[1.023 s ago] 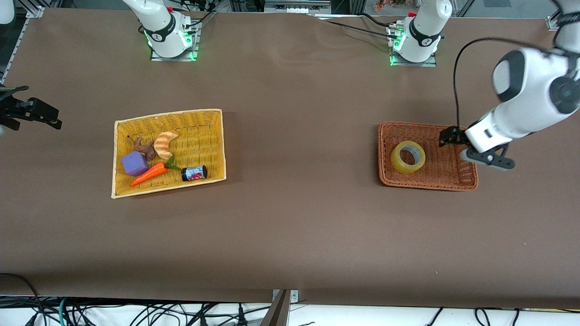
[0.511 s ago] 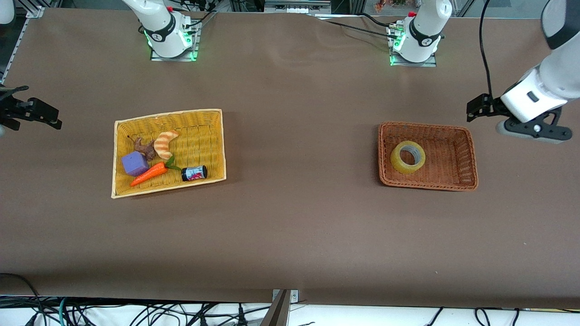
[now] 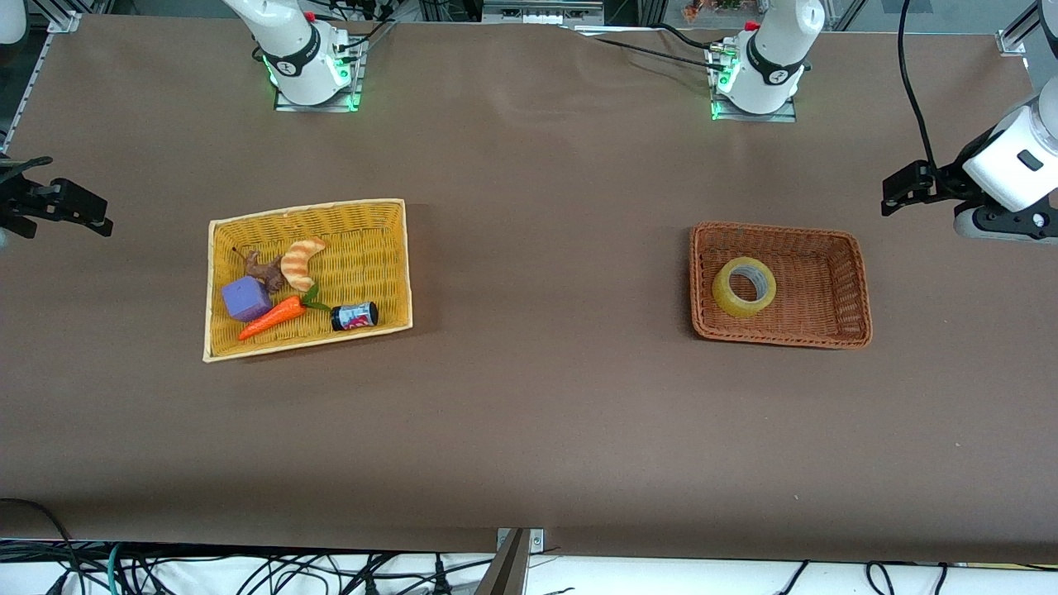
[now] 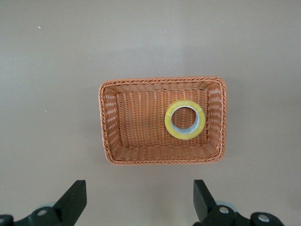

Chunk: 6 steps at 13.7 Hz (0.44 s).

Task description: Transfer tape with both arms

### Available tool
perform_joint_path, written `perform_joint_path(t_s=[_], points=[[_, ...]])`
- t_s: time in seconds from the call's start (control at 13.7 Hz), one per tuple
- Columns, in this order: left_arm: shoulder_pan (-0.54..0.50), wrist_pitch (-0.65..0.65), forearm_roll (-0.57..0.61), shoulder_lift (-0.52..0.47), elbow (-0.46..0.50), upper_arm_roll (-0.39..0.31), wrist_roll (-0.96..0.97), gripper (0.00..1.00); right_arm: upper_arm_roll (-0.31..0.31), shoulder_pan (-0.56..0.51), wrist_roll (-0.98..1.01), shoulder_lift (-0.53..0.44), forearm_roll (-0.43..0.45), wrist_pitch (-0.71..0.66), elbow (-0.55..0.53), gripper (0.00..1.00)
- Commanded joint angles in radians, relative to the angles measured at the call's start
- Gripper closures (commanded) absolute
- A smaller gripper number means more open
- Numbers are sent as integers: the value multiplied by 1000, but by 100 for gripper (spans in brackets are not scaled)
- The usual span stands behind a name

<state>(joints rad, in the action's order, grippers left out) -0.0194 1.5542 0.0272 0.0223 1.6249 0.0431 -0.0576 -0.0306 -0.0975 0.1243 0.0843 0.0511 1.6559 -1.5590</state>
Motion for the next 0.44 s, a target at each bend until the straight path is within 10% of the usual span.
perform_joint_path(t_s=[0.0,0.37], points=[[1,-22,22,10,-25,3,18,0,11,10,2,2,-13,-1,11,0],[3,-23,22,10,-23,3,30,0,11,8,0,2,-31,-1,11,0]])
